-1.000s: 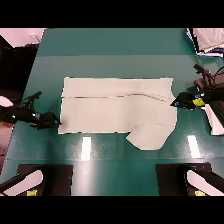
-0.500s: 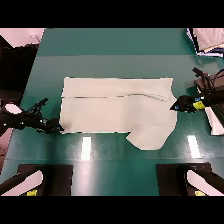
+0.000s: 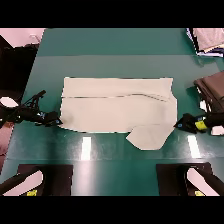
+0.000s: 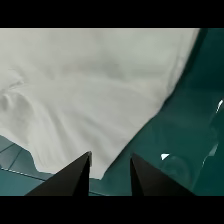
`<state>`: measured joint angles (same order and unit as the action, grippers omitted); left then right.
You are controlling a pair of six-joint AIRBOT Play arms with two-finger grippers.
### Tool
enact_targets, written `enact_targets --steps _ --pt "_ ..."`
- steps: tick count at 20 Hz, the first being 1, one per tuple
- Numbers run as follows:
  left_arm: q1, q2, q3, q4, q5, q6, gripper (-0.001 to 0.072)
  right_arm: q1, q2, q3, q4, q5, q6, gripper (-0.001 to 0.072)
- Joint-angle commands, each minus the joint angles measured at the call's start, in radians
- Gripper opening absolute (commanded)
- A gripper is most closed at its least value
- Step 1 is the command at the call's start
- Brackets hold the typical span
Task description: Fold the shirts.
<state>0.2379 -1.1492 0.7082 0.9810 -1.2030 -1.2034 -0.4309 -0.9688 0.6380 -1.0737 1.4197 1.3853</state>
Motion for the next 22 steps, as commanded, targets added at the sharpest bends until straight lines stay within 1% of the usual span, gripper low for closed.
enact_targets --steps 1,5,11,15,16,17,18,19,20,22 --pt "0.0 0.001 0.014 -0.013 -0.004 0.0 0.0021 -0.061 0.012 -0.137 0.008 -0.06 -0.007 0.029" --pt "0.0 0.001 0.014 -0.016 -0.005 -0.001 0.0021 -0.061 0.012 -0.2 0.01 -0.164 -0.007 0.029" --pt "0.0 0.001 0.014 -0.016 -0.002 -0.001 0.0021 -0.056 0.012 -0.2 0.07 -0.227 -0.009 0.029" --pt "0.0 0.001 0.014 -0.016 -0.002 -0.001 0.0021 0.069 0.012 -0.199 0.067 -0.259 -0.006 0.0287" --pt "0.0 0.001 0.014 -0.016 -0.001 -0.001 0.0021 0.089 0.012 -0.199 0.068 -0.27 -0.005 0.027" --pt "0.0 0.001 0.014 -0.015 -0.002 -0.001 0.0021 0.097 0.012 -0.199 0.065 -0.27 -0.005 0.0187" --pt "0.0 0.001 0.014 -0.015 -0.002 0.0 0.0021 0.098 0.012 -0.199 0.055 -0.265 -0.006 0.0164" --pt "0.0 0.001 0.014 -0.015 -0.005 0.0 0.002 0.096 0.012 -0.199 0.051 -0.26 -0.007 0.0114" --pt "0.0 0.001 0.014 -0.014 -0.006 0.0 0.002 0.095 0.012 -0.198 0.051 -0.256 -0.008 0.0021" --pt "0.0 0.005 0.021 -0.006 -0.019 0.006 0.0019 0.095 0.013 -0.169 0.046 -0.22 -0.026 0.0019"
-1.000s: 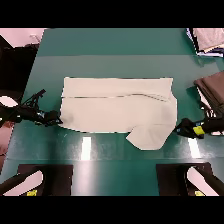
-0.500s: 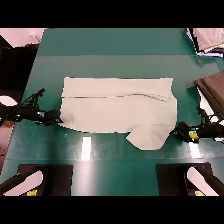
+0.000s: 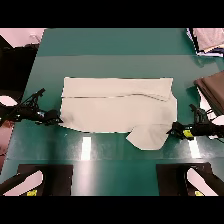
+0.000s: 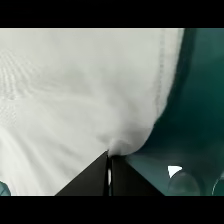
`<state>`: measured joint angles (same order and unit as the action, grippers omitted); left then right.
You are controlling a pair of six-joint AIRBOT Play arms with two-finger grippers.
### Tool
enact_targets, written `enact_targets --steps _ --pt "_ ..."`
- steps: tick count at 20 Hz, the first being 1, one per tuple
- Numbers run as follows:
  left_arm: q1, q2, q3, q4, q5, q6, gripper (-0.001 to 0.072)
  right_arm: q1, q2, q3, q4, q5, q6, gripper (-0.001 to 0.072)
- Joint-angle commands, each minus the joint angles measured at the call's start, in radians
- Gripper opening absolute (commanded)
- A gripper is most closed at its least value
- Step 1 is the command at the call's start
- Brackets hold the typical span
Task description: Fold the shirts.
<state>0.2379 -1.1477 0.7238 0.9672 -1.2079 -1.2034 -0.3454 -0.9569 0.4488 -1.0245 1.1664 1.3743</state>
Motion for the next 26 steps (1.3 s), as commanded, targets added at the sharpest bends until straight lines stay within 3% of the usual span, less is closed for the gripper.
enact_targets --steps 1,4,7,10,13,19,26 --pt "0.0 0.024 0.013 0.032 -0.029 0.005 0.0019 0.01 0.001 0.055 -0.029 0.077 -0.014 0.0019" --pt "0.0 0.165 0.019 0.117 -0.106 -0.008 0.0018 0.011 0.071 0.185 -0.162 0.296 -0.012 0.0018" --pt "0.0 0.311 0.019 0.132 -0.321 -0.024 0.002 0.011 0.221 0.275 -0.262 0.484 0.016 0.0019" --pt "0.0 0.391 0.02 0.114 -0.398 -0.095 0.002 0.011 0.359 0.343 -0.28 0.507 0.04 0.0018" --pt "0.0 0.39 0.042 0.088 -0.256 -0.109 0.002 0.011 0.364 0.418 -0.277 0.437 0.04 0.0017" --pt "0.0 0.261 0.07 0.019 0.01 -0.106 0.002 0.102 0.068 0.546 -0.259 0.276 0.038 0.0018" --pt "0.0 -0.02 0.22 -0.098 0.135 -0.071 0.0021 0.175 -0.279 0.708 -0.257 0.154 0.04 0.002"
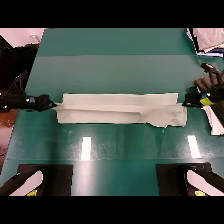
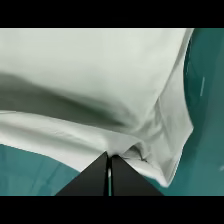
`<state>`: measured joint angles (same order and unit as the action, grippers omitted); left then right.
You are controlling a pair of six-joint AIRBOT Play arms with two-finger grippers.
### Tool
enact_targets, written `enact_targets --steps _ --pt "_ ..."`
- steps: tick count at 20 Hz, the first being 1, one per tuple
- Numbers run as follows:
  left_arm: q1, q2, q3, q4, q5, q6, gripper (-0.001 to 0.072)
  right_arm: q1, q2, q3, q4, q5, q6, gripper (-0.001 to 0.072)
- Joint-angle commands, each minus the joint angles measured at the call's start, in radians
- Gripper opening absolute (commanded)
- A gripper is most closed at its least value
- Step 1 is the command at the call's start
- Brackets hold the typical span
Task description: Fold the shirts.
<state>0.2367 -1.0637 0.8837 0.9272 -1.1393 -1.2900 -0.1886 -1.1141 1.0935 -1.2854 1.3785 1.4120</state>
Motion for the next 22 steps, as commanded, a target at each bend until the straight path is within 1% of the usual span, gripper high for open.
enact_targets --steps 1,2,3,4,5,6,8,9,12,14,15,16,17,18,19,22 --pt "0.001 -0.147 0.091 -0.069 0.079 0.018 0.0021 0.018 -0.164 0.089 0.012 -0.063 0.004 0.002" --pt "0.001 -0.186 0.119 -0.077 0.096 0.025 0.0022 0.018 -0.2 0.111 0.013 -0.068 0.011 0.0021" --pt "0.001 -0.217 0.138 -0.078 0.124 0.025 0.0066 0.018 -0.238 0.135 0.019 -0.077 0.031 0.003" --pt "0.001 -0.243 0.153 -0.081 0.153 0.009 0.0397 0.018 -0.271 0.156 0.053 -0.098 0.031 0.0164" --pt "0.001 -0.261 0.164 -0.092 0.19 -0.033 0.0702 0.007 -0.304 0.182 0.105 -0.12 0.031 0.0443" --pt "0.001 -0.27 0.172 -0.099 0.213 -0.068 0.0671 -0.007 -0.33 0.207 0.176 -0.128 0.03 0.0518" --pt "0.001 -0.27 0.193 -0.107 0.196 -0.064 0.0669 -0.044 -0.365 0.256 0.319 -0.106 0.004 0.0517" --pt "0.001 -0.269 0.204 -0.108 0.156 -0.064 0.0668 -0.066 -0.369 0.273 0.356 -0.076 -0.03 0.0517" --pt "-0.004 -0.265 0.207 -0.106 0.023 -0.063 0.0667 -0.135 -0.343 0.247 0.342 0.005 -0.084 0.0516" --pt "-0.018 -0.265 0.207 -0.104 -0.026 -0.061 0.0666 -0.19 -0.312 0.183 0.343 0.023 -0.127 0.0516" --pt "-0.032 -0.265 0.207 -0.104 -0.035 -0.061 0.0592 -0.222 -0.294 0.14 0.343 0.02 -0.148 0.0516" --pt "-0.051 -0.265 0.207 -0.104 -0.04 -0.06 0.0357 -0.252 -0.282 0.104 0.343 0.019 -0.167 0.0516" --pt "-0.079 -0.265 0.207 -0.105 -0.038 -0.048 0.0146 -0.284 -0.274 0.068 0.343 0.021 -0.188 0.0521" --pt "-0.113 -0.265 0.207 -0.104 -0.029 -0.027 0.0025 -0.315 -0.275 0.04 0.343 0.028 -0.2 0.0609" --pt "-0.147 -0.265 0.207 -0.104 -0.016 -0.018 0.0022 -0.341 -0.283 0.019 0.347 0.035 -0.217 0.0662" --pt "-0.257 -0.265 0.207 -0.104 0.022 -0.019 0.0022 -0.379 -0.344 -0.023 0.351 0.046 -0.272 0.0667"
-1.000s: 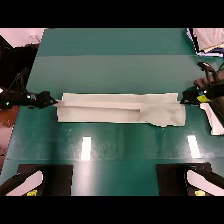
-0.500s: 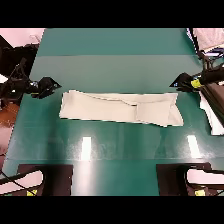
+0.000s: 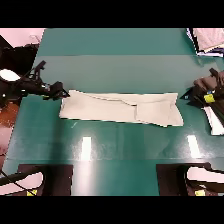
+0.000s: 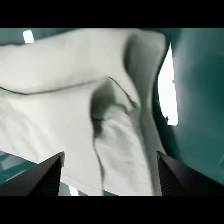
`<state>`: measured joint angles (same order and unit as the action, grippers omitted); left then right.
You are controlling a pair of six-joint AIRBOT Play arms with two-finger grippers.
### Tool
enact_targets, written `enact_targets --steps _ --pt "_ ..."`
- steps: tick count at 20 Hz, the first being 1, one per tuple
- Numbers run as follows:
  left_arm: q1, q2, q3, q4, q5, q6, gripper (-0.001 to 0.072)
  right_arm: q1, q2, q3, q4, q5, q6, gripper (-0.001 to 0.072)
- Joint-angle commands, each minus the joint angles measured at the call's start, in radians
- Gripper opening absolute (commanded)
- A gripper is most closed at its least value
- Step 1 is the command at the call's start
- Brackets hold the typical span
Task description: Fold the shirts.
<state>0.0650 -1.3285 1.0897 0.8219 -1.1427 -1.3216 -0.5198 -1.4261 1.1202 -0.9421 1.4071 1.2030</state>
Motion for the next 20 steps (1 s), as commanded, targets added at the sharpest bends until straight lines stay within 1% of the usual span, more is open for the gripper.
enact_targets --steps 1,3,5,7,9,11,12,13,14,15,16,17,20 --pt "-0.12 0.0 0.001 0.002 0.035 0.013 0.0022 -0.048 -0.057 -0.058 0.008 0.015 -0.091 0.0667" --pt "-0.175 0.0 0.001 0.001 0.039 0.012 0.0022 -0.042 -0.114 -0.061 0.016 0.014 -0.143 0.0667" --pt "-0.211 0.0 0.001 0.001 0.04 0.012 0.0021 -0.035 -0.163 -0.061 0.07 0.014 -0.193 0.0666" --pt "-0.227 0.0 0.001 0.0 0.044 0.011 0.0022 -0.02 -0.203 -0.061 0.129 0.014 -0.213 0.0665" --pt "-0.228 -0.001 0.001 -0.003 0.045 0.009 0.0022 0.013 -0.225 -0.061 0.139 0.018 -0.229 0.065" --pt "-0.227 -0.001 0.001 -0.003 0.051 0.008 0.0022 0.063 -0.225 -0.061 0.139 0.014 -0.244 0.0553" --pt "-0.227 -0.001 0.001 -0.003 0.054 0.008 0.0022 0.081 -0.224 -0.061 0.138 0.011 -0.244 0.0546" --pt "-0.227 -0.001 0.001 -0.003 0.055 0.008 0.0022 0.096 -0.224 -0.061 0.138 0.006 -0.245 0.041" --pt "-0.227 -0.001 0.001 -0.003 0.06 0.008 0.0022 0.103 -0.224 -0.061 0.139 0.002 -0.246 0.0298" --pt "-0.227 -0.001 0.001 -0.003 0.061 0.008 0.0022 0.109 -0.223 -0.061 0.14 0.003 -0.246 0.0244" --pt "-0.227 -0.001 0.001 -0.003 0.063 0.003 0.0021 0.109 -0.22 -0.061 0.141 0.012 -0.257 0.0094" --pt "-0.227 -0.001 0.001 -0.003 0.066 -0.018 0.0021 0.109 -0.21 -0.061 0.141 0.015 -0.279 0.002" --pt "-0.228 -0.001 0.001 -0.007 0.085 -0.042 0.0021 0.11 -0.132 -0.06 0.141 0.013 -0.287 0.0019"
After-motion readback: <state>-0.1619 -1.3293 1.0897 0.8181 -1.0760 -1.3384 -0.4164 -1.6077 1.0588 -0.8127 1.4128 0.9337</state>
